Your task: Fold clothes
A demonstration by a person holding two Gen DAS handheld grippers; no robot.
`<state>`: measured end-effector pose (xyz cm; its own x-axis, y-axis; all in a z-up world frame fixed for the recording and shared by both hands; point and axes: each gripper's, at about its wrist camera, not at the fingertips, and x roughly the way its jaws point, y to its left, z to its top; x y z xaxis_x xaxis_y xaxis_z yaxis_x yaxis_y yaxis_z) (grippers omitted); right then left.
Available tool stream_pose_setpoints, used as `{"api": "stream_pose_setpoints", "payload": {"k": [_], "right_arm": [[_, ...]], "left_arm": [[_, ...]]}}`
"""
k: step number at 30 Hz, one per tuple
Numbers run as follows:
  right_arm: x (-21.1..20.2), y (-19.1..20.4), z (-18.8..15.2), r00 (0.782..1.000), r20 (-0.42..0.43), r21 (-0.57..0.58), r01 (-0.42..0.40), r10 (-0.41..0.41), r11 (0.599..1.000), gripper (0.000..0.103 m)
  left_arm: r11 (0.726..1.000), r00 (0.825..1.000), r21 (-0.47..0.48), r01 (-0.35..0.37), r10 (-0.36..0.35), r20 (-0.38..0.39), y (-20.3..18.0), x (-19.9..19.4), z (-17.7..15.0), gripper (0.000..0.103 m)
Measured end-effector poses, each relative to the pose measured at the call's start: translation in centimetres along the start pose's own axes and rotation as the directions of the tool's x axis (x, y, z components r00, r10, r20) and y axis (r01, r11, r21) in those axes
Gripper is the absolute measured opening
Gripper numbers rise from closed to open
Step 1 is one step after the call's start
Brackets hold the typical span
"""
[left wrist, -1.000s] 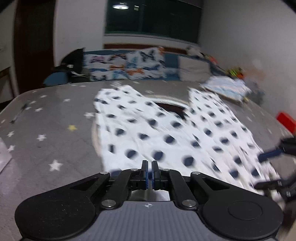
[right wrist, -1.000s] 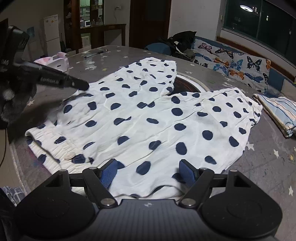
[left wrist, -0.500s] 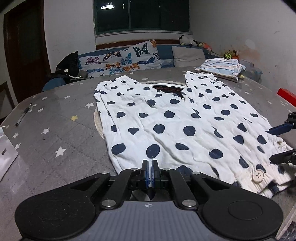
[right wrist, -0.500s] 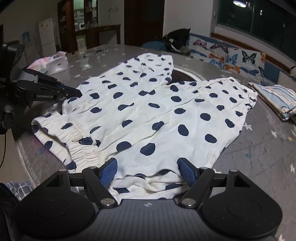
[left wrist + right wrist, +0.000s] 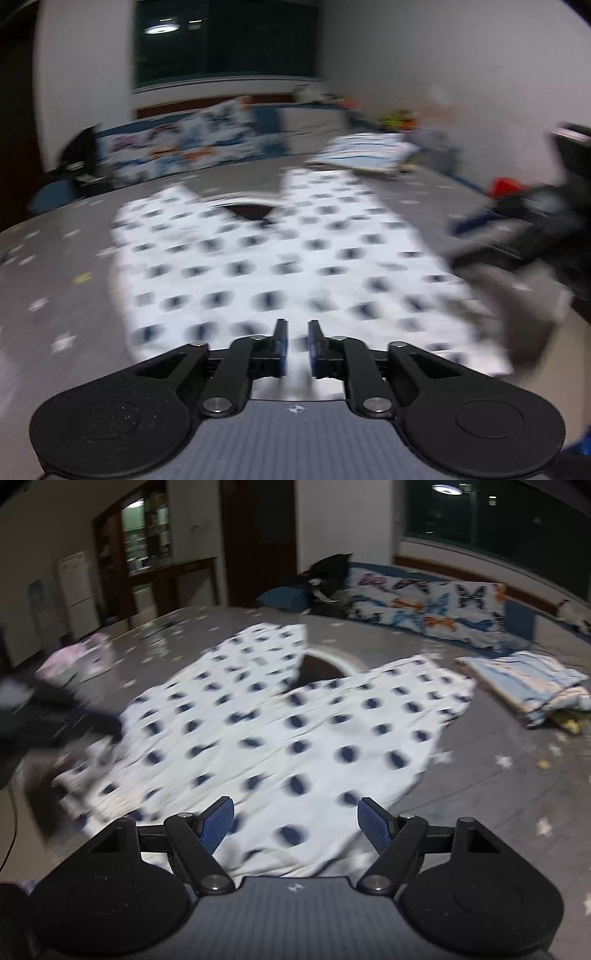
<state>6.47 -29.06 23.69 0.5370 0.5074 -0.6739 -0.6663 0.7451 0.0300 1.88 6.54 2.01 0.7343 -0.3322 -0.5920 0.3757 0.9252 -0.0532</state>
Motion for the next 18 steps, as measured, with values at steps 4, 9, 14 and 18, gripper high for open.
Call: {"api": "stream_pose_setpoints", "payload": {"k": [4, 9, 14, 18], "right_arm": [[0.6, -3.0, 0.6, 0.998, -0.002, 0.061, 0.057, -0.057, 0.997, 0.075], [2.0, -5.8, 0.9, 0.996, -0.023, 0.110, 0.093, -0.091, 0.990, 0.073], [4.2, -8.5, 1.6, 0.992, -0.058, 0.140, 0.123, -0.116, 0.982, 0.065], [5.8, -11.1, 2.8, 0.990, -0.053, 0.188, 0.137, -0.129, 0.973, 0.061]], "left_arm": [[0.986, 0.988, 0.072, 0.153, -0.152, -0.018, -4.1, 1.4, 0.4, 0.041], [0.952, 0.964, 0.151, 0.265, -0.256, -0.079, -8.0, 3.6, 0.3, 0.051], [0.943, 0.962, 0.204, 0.264, -0.243, -0.123, -9.5, 5.6, -0.2, 0.046], [0.940, 0.962, 0.216, 0.262, -0.236, -0.139, -9.5, 6.3, -0.8, 0.033]]}}
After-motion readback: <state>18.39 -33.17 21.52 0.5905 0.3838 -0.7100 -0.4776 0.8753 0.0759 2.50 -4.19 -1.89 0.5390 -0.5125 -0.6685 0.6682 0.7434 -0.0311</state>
